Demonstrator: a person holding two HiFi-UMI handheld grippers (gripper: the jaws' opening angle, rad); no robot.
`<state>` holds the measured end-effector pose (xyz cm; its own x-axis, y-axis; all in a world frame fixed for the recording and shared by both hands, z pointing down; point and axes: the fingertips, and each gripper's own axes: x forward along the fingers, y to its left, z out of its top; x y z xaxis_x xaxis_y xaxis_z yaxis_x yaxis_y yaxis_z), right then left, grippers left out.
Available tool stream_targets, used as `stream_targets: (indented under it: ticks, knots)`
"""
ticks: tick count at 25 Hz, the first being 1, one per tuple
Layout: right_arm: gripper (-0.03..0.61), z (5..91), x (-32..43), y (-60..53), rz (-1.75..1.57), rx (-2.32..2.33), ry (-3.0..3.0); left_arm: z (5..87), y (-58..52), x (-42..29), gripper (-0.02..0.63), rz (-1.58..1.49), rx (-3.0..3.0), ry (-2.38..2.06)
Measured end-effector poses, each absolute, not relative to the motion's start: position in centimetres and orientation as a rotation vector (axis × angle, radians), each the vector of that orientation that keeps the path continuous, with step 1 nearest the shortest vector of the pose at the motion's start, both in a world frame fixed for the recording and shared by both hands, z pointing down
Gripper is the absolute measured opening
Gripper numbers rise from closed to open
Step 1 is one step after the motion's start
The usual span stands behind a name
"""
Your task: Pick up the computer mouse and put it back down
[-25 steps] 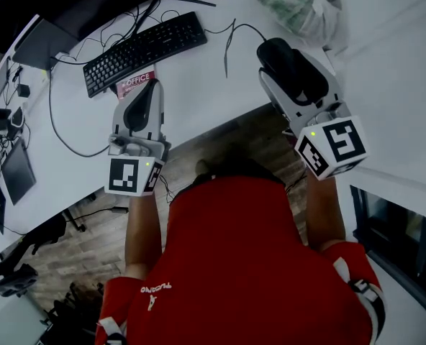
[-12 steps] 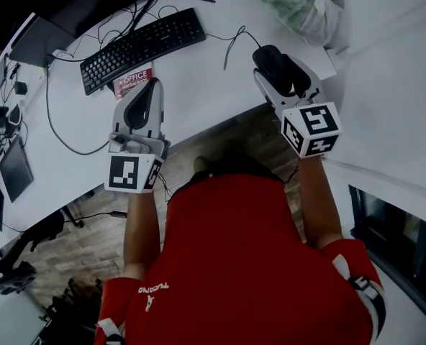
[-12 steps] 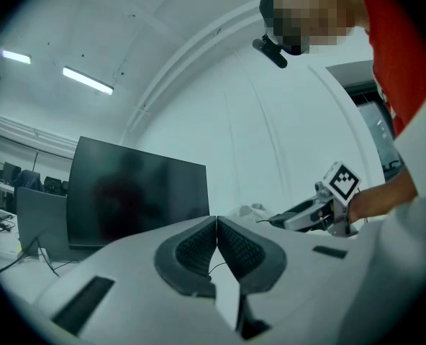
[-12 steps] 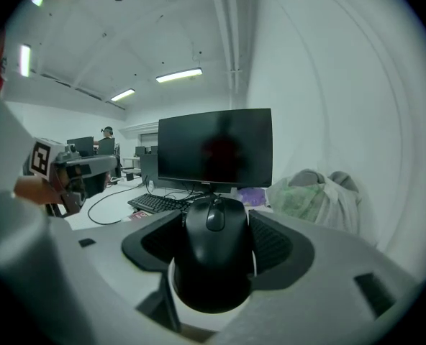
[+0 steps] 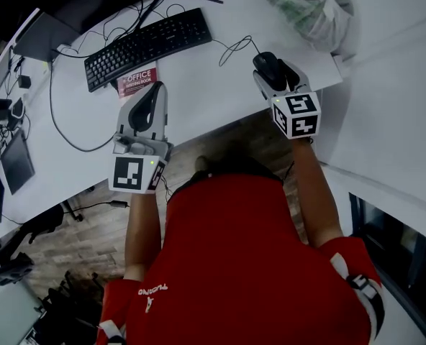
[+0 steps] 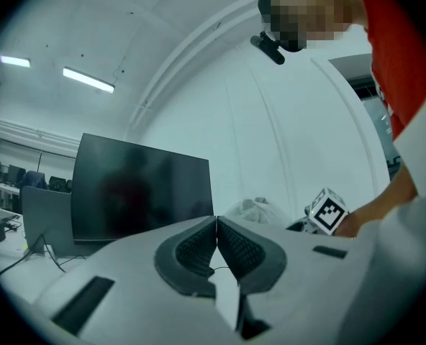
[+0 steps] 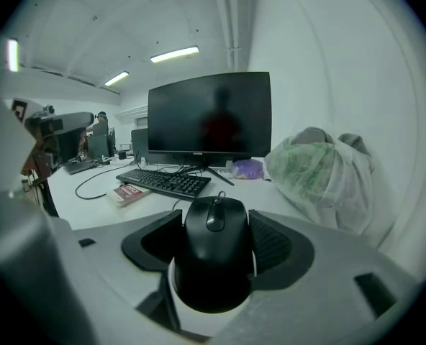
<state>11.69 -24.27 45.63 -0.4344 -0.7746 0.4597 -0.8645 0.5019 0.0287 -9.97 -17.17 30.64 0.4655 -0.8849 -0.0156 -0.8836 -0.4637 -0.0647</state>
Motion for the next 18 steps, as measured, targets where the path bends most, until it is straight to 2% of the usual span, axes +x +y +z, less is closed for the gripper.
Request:
stream_targets:
  ticks: [10, 18]
  knots:
    - [0.291, 53.1, 11.7, -25.7, 0.401, 1.264, -2.221, 31.3, -17.6, -10.0, 0.009, -0.064, -2.621, 1.629]
    - [0.291, 55.6, 11.7, -26.4, 0.448, 1.23, -2.168, 31.9, -17.4, -9.8, 0.009, -0.086, -2.617, 1.649]
